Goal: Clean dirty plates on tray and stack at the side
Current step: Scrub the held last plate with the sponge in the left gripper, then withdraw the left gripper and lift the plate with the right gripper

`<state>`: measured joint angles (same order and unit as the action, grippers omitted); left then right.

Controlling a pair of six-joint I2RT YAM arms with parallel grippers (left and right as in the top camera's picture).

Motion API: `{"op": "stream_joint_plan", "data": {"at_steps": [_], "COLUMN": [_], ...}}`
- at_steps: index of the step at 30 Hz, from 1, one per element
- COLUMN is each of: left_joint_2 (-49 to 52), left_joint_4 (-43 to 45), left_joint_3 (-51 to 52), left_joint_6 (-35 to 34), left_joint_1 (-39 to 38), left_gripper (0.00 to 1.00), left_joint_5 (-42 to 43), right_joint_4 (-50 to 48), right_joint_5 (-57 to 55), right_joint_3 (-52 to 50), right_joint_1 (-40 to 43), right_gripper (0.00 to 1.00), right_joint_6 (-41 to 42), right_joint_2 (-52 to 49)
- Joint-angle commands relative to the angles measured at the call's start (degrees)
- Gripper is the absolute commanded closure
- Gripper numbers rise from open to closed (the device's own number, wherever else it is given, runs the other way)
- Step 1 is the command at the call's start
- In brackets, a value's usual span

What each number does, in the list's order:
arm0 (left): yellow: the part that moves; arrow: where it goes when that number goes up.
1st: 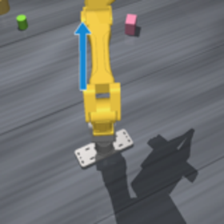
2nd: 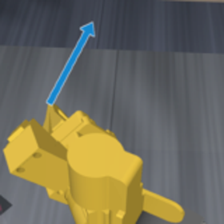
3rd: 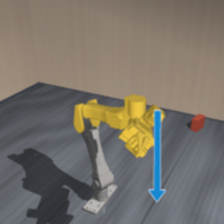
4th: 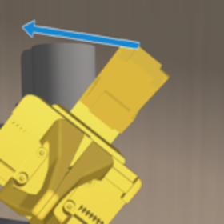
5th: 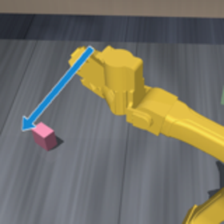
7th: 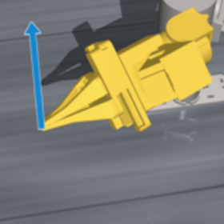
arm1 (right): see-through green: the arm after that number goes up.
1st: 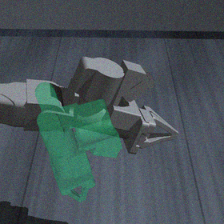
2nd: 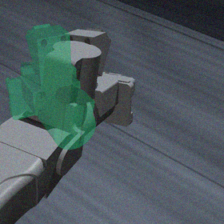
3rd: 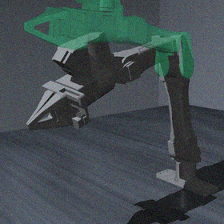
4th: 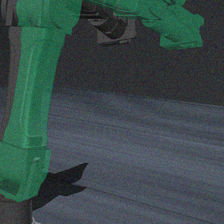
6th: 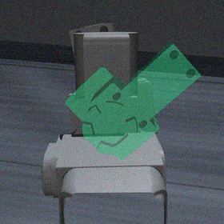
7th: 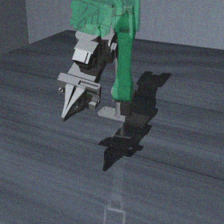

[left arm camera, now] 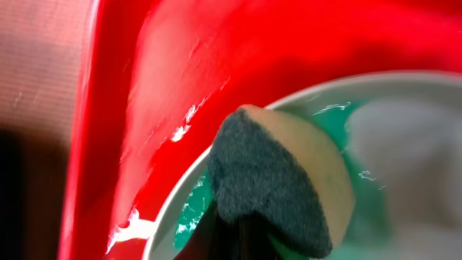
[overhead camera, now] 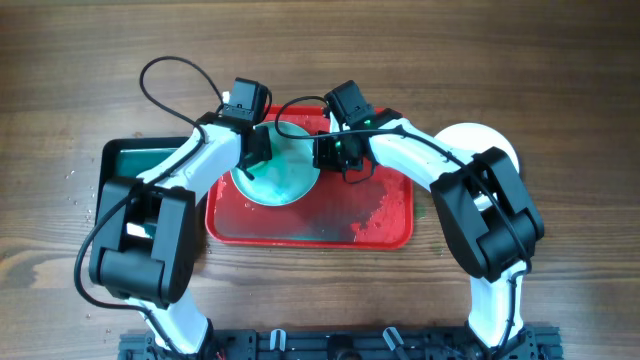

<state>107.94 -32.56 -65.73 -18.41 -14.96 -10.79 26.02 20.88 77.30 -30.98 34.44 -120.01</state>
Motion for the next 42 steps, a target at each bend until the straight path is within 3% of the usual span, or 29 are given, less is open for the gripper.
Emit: {"op": "stream_joint_plan", "data": {"at_steps": [1,2,5,8,11,13,15,22,25,30,35,42], "left_joint_2": [0.9,0.9,0.4,0.2,0.2,-0.4,-2.3,-10.8,-10.8,-10.8,-10.8,-10.8], "left_joint_4": [-9.2,-10.7,-10.9,-10.7,-10.6,-11.9,-15.4,-24.3,-29.5,-29.8,-29.9,-29.9], "left_joint_3": [1.2,1.2,1.1,0.5,-2.8,-7.6,-12.2,-16.5,-16.3,-16.3,-16.3,-16.3], "left_joint_6": [-3.0,-2.3,13.4,21.2,19.0,9.6,5.9,5.9,5.9,5.9,5.9,5.9], "left_joint_1": [0.6,0.6,0.6,0.6,1.6,4.2,7.4,21.7,26.9,28.3,28.3,28.3], "left_gripper": [0.96,0.96,0.96,0.96,0.96,0.96,0.96,0.96,0.96,0.96,0.96,0.96], "left_joint_5": [0.7,3.3,28.8,40.4,38.4,28.7,22.2,18.2,18.2,18.2,18.2,18.2], "right_joint_4": [0.5,0.5,0.4,0.4,0.3,0.3,0.3,0.9,6.7,13.2,15.3,12.0], "right_joint_5": [-0.8,-0.8,-0.2,-0.2,0.0,0.0,0.0,-1.9,-17.9,-48.3,-78.0,-101.6], "right_joint_3": [-0.9,-0.9,-0.9,-0.9,-0.9,-0.9,-0.9,-0.5,-0.5,-0.5,-0.5,-0.5], "right_joint_1": [0.1,0.1,0.1,0.1,0.1,0.1,0.1,0.1,-0.8,-7.0,-18.5,-28.1], "right_gripper": [0.96,0.96,0.96,0.96,0.96,0.96,0.96,0.96,0.96,0.96,0.96,0.96], "right_joint_6": [0.0,0.1,0.0,0.0,0.0,0.1,0.0,-4.7,-5.2,-7.7,-12.4,-22.7], "right_joint_2": [-2.4,-2.4,-2.4,-2.4,-2.4,-2.4,-2.4,1.7,10.2,19.4,20.8,20.8]}}
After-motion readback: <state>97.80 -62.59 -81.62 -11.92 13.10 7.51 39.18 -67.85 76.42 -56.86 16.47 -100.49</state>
